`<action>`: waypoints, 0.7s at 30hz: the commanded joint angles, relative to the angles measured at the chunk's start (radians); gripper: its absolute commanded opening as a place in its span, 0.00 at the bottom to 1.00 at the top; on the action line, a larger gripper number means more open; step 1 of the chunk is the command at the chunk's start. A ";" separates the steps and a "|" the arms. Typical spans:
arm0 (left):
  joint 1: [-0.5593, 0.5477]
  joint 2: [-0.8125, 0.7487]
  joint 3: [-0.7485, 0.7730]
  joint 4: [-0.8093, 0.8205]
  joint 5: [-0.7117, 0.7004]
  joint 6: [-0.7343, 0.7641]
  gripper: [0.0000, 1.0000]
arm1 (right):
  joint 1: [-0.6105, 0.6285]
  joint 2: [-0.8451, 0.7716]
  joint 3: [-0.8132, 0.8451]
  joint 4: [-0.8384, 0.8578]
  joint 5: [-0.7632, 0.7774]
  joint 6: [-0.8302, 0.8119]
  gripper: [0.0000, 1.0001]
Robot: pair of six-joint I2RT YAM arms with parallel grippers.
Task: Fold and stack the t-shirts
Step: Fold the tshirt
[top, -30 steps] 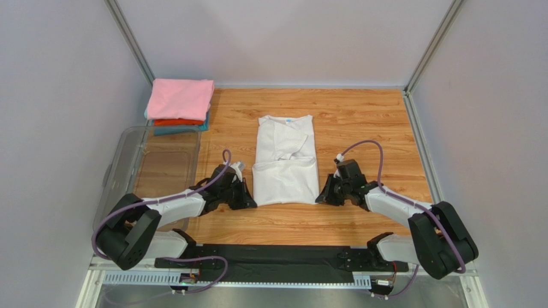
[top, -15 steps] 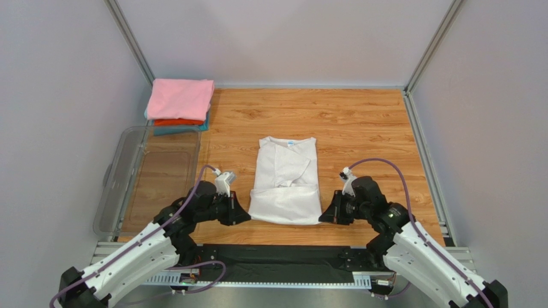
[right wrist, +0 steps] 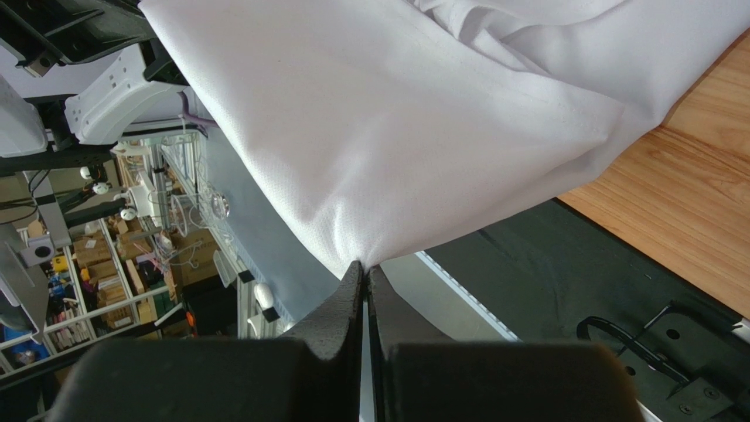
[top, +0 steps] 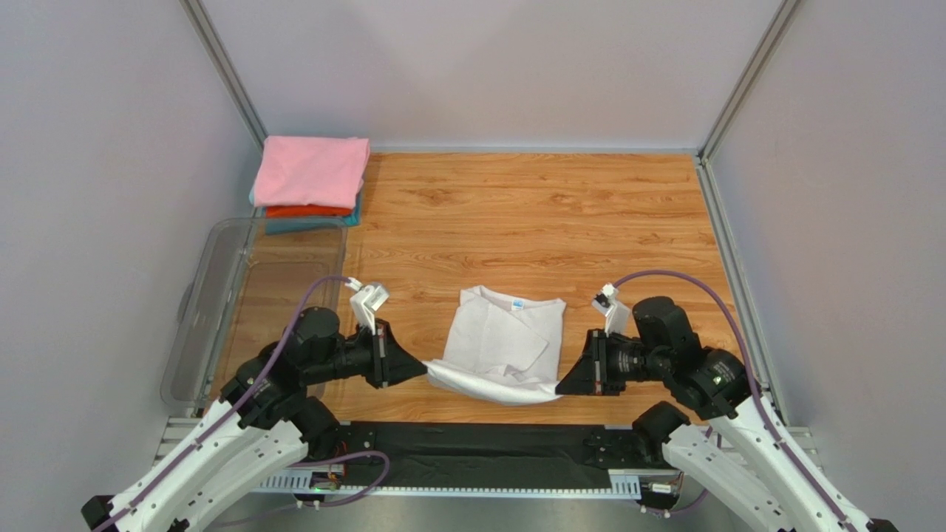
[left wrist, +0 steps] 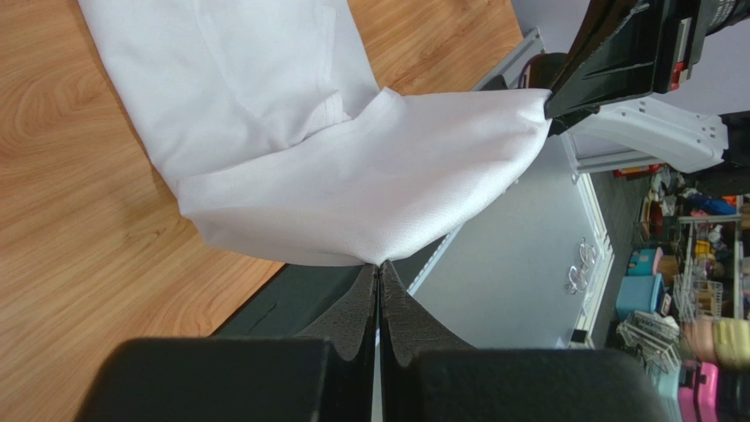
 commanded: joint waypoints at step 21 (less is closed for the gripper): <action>0.000 0.298 0.217 0.145 -0.227 0.081 0.00 | -0.010 0.101 0.185 -0.042 0.293 -0.066 0.00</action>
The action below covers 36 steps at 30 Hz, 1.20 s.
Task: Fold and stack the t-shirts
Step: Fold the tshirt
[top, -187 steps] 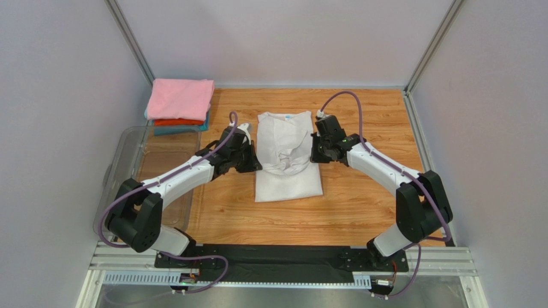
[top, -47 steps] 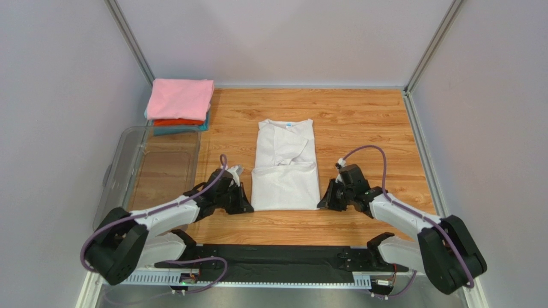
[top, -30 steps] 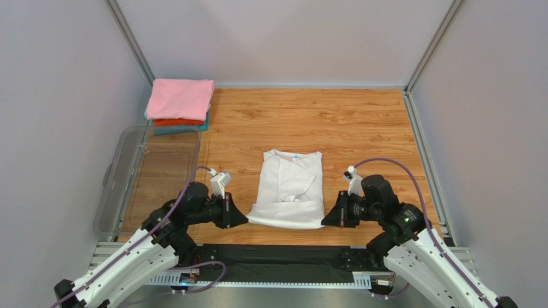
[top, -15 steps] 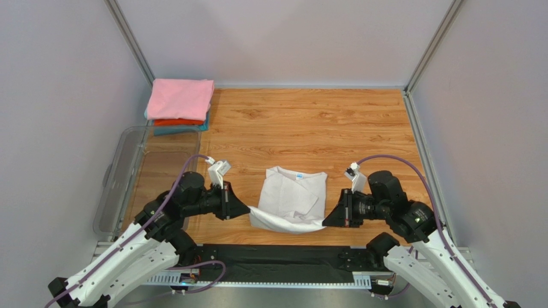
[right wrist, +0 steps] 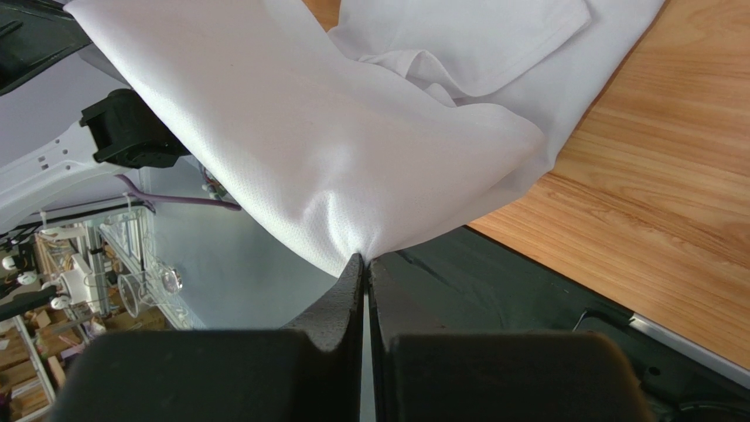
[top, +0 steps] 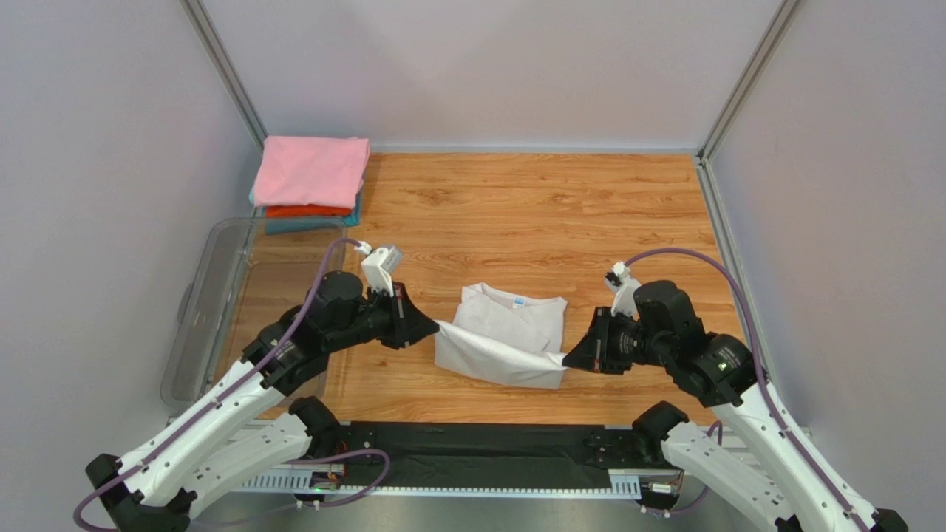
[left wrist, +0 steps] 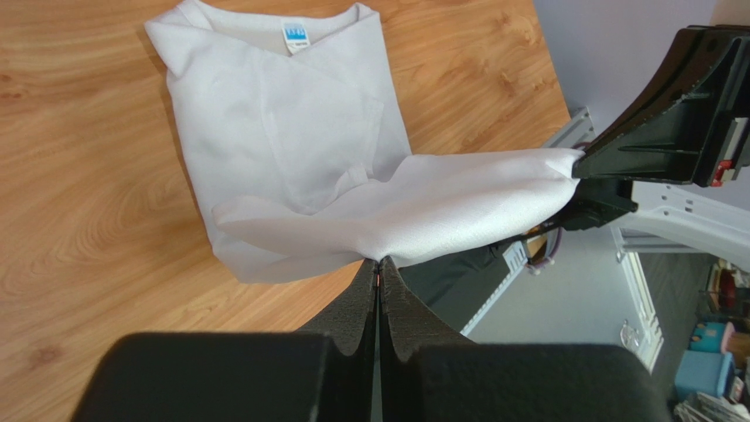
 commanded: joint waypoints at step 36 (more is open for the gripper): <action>0.228 0.622 0.228 0.306 -0.021 0.173 0.00 | -0.254 0.378 -0.005 0.475 0.126 -0.106 0.00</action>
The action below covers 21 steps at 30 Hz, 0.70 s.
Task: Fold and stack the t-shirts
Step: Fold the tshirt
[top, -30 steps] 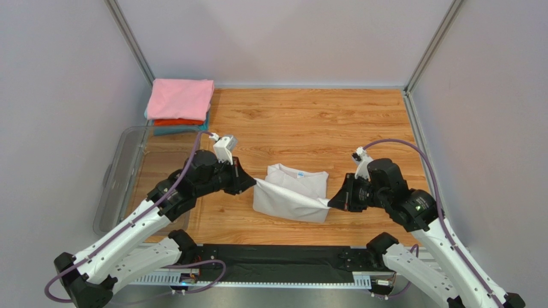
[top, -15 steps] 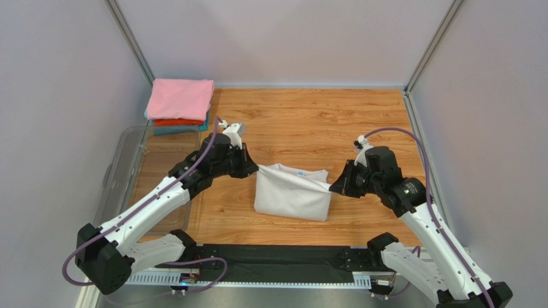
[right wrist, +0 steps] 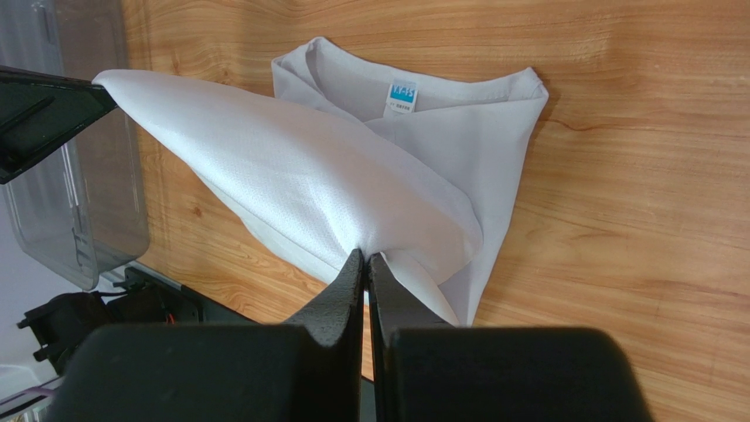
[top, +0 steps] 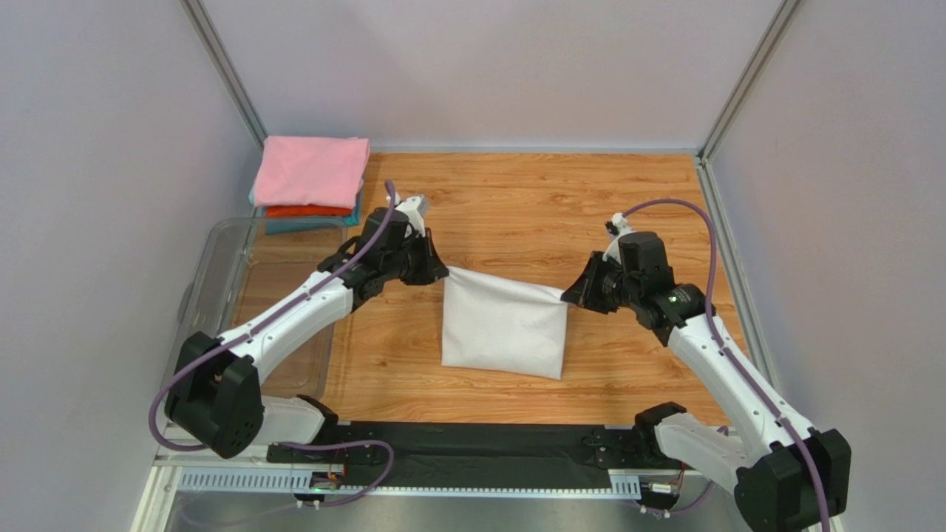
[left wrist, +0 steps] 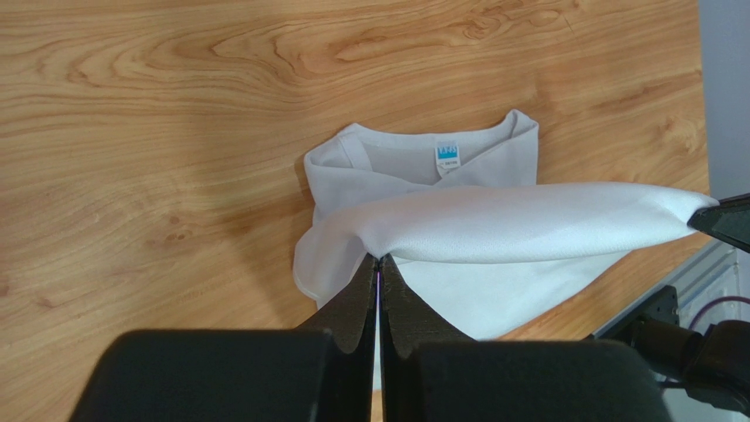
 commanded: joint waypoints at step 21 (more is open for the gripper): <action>0.072 0.351 0.161 0.151 0.125 0.051 0.00 | -0.039 0.305 -0.011 0.230 0.192 0.051 0.01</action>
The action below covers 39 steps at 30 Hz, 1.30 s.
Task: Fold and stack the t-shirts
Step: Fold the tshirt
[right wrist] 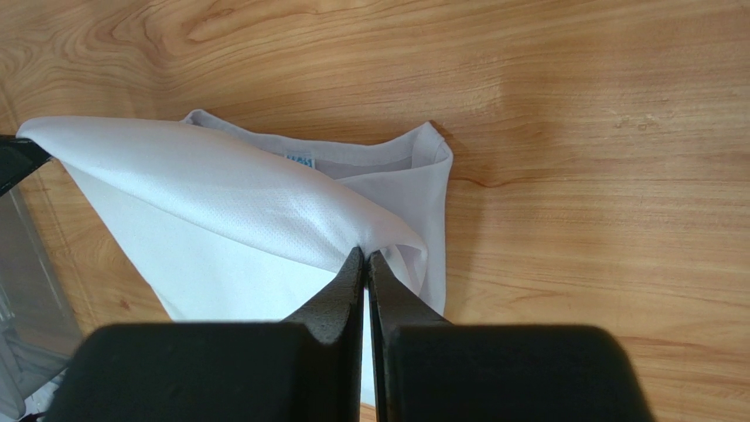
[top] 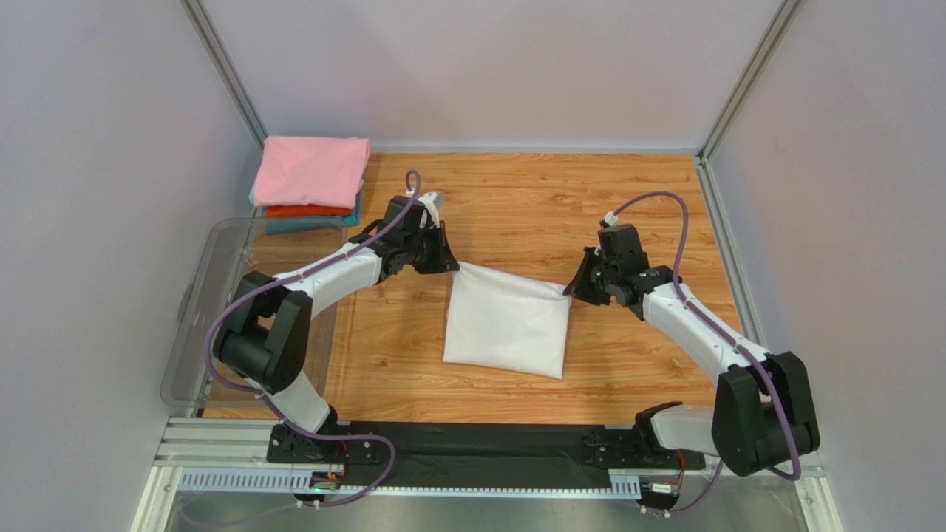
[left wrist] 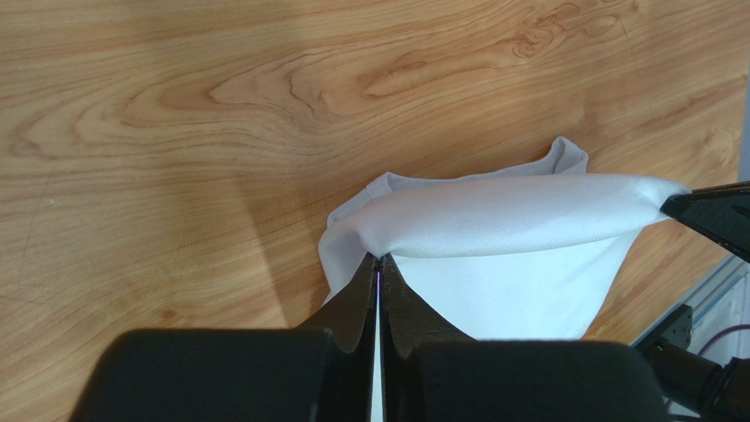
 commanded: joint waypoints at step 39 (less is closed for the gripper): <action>-0.124 -0.336 -0.240 0.138 0.122 -0.079 1.00 | 0.040 -0.288 -0.155 0.076 -0.237 0.080 1.00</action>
